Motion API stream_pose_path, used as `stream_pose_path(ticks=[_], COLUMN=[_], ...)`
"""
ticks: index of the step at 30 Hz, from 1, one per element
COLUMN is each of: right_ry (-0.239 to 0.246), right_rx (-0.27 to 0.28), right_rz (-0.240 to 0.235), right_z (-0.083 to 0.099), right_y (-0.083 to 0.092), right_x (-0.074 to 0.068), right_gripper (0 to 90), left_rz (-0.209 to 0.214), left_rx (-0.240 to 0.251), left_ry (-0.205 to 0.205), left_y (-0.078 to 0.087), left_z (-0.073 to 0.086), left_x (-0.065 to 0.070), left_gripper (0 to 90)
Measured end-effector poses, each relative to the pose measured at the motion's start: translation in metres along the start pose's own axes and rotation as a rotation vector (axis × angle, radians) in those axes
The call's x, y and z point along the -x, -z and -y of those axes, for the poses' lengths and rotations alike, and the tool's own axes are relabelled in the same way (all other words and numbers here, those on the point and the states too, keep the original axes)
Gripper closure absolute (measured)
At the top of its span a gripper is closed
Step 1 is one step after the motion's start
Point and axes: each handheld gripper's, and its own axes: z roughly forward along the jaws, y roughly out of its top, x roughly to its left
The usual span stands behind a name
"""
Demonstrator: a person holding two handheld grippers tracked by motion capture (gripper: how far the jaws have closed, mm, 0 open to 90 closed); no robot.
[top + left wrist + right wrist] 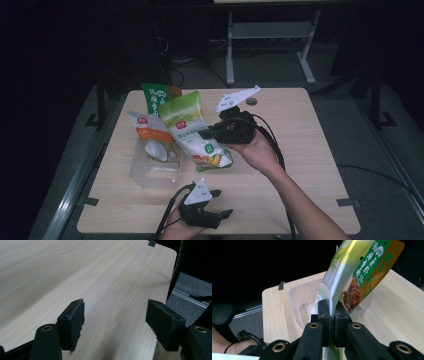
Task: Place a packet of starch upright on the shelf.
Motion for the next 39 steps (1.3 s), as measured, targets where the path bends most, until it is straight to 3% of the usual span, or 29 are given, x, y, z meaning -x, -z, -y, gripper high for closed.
stream_pose_path(ticks=[9,17,26,28,32,33,39], right_ry=[0.043,0.063,0.06,0.057,0.045,0.049,0.038], right_rx=[0.015,0.01,0.013,0.008,-0.016,-0.022,-0.059], right_rz=[-0.018,-0.049,-0.09,-0.099,-0.111,-0.111,-0.138], right_z=[-0.019,-0.034,-0.046,-0.047,-0.046,-0.046,-0.041], right_y=[-0.004,-0.025,-0.067,-0.077,-0.099,-0.105,-0.137], right_x=[-0.009,-0.015,-0.015,-0.014,-0.015,-0.015,-0.018], right_gripper=[86.8,86.9,86.8,86.8,86.8,86.8,86.8], left_rz=[0.004,0.012,0.007,0.008,0.004,0.0,-0.001], left_rx=[0.0,-0.002,0.004,0.002,0.01,0.0,0.001], left_ry=[-0.013,-0.009,-0.008,0.007,0.015,-0.012,0.011], left_y=[0.001,0.004,0.013,0.015,0.019,0.021,0.024], left_z=[0.0,0.0,0.004,0.005,0.007,0.007,0.011], left_x=[0.001,0.001,-0.002,-0.002,-0.002,-0.004,-0.001], left_gripper=[30.8,30.7,30.4,30.4,30.2,30.2,30.2])
